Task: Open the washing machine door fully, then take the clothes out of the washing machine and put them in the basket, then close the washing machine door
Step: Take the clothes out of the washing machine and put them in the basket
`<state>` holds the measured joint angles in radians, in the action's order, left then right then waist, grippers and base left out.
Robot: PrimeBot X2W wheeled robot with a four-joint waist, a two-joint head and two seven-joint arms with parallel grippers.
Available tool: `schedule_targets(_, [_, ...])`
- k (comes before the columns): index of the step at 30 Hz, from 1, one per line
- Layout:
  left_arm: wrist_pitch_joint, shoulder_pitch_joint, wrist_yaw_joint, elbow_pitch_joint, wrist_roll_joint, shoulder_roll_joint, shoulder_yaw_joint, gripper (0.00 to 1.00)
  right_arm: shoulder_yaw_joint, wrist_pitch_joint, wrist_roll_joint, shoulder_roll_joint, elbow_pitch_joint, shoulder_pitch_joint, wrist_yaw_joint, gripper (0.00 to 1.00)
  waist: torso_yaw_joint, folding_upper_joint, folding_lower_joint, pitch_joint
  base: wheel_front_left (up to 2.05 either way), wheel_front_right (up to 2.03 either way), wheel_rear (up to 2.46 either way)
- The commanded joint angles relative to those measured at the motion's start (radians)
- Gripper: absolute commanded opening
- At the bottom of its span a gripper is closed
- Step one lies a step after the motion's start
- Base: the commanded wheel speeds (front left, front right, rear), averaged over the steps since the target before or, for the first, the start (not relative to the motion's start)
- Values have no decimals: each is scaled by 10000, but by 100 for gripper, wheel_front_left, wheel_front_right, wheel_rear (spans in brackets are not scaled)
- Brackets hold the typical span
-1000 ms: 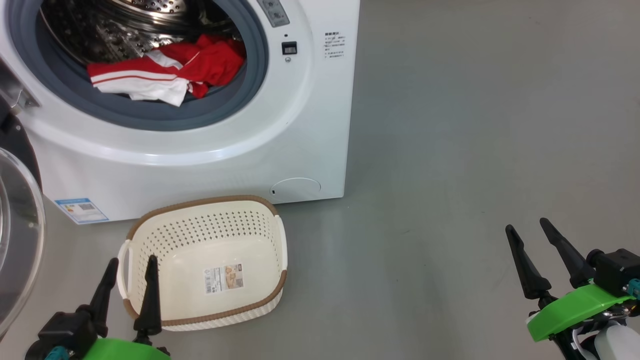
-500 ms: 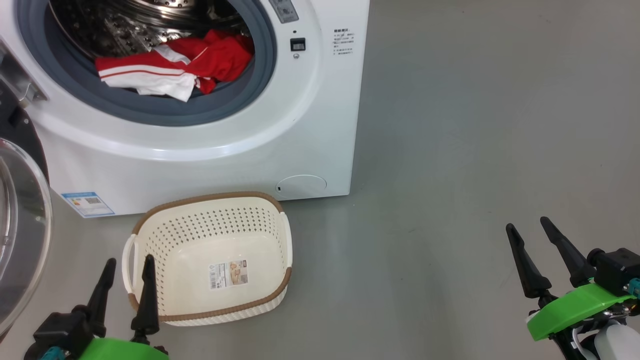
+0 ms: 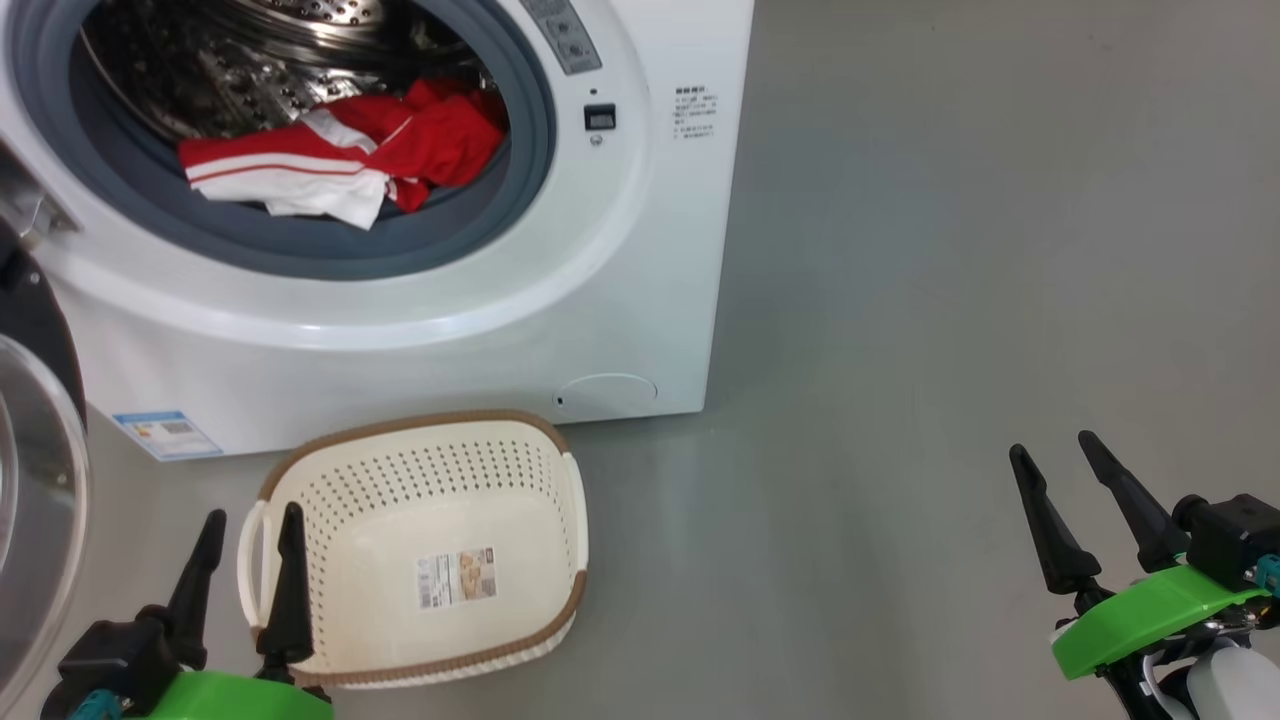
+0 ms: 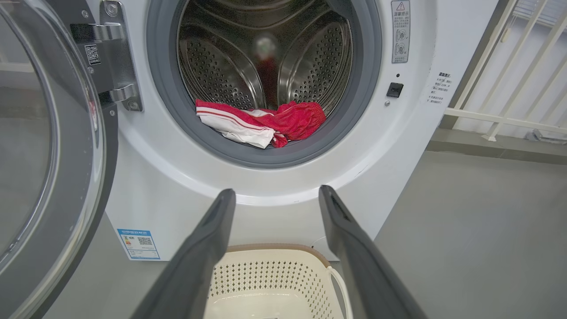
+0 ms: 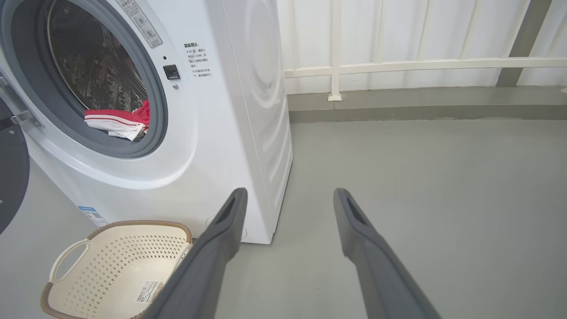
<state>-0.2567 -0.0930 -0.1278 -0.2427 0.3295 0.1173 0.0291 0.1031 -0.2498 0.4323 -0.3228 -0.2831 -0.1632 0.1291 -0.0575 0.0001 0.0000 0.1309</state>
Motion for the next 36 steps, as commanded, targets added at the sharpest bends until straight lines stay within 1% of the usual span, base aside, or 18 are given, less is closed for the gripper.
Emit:
schedule_targets(1, [-51,-350,-29,276,38,226,-376,100,157,-120,-57,-140,261,-134,16,100,-1,-1,0,-6,122,-122,0])
schedule_targets(15, [-51,-440,-29,174,-8,188,-524,100,190,-120,-40,-123,287,-123,16,100,9,-1,0,3,109,-109,0])
schedule_targets(27, [-51,-564,-29,-43,-128,30,-495,100,263,-120,-33,-79,304,-162,16,100,28,-1,0,180,13,-13,0])
schedule_targets(31, [-51,-1079,-29,-408,-104,75,-382,100,267,-120,-26,-30,356,-241,16,100,18,-1,0,472,0,0,0])
schedule_targets(36, [-51,-2304,-29,-1073,-234,270,-157,100,265,-120,-36,52,415,-388,16,100,-53,-1,0,946,0,0,0])
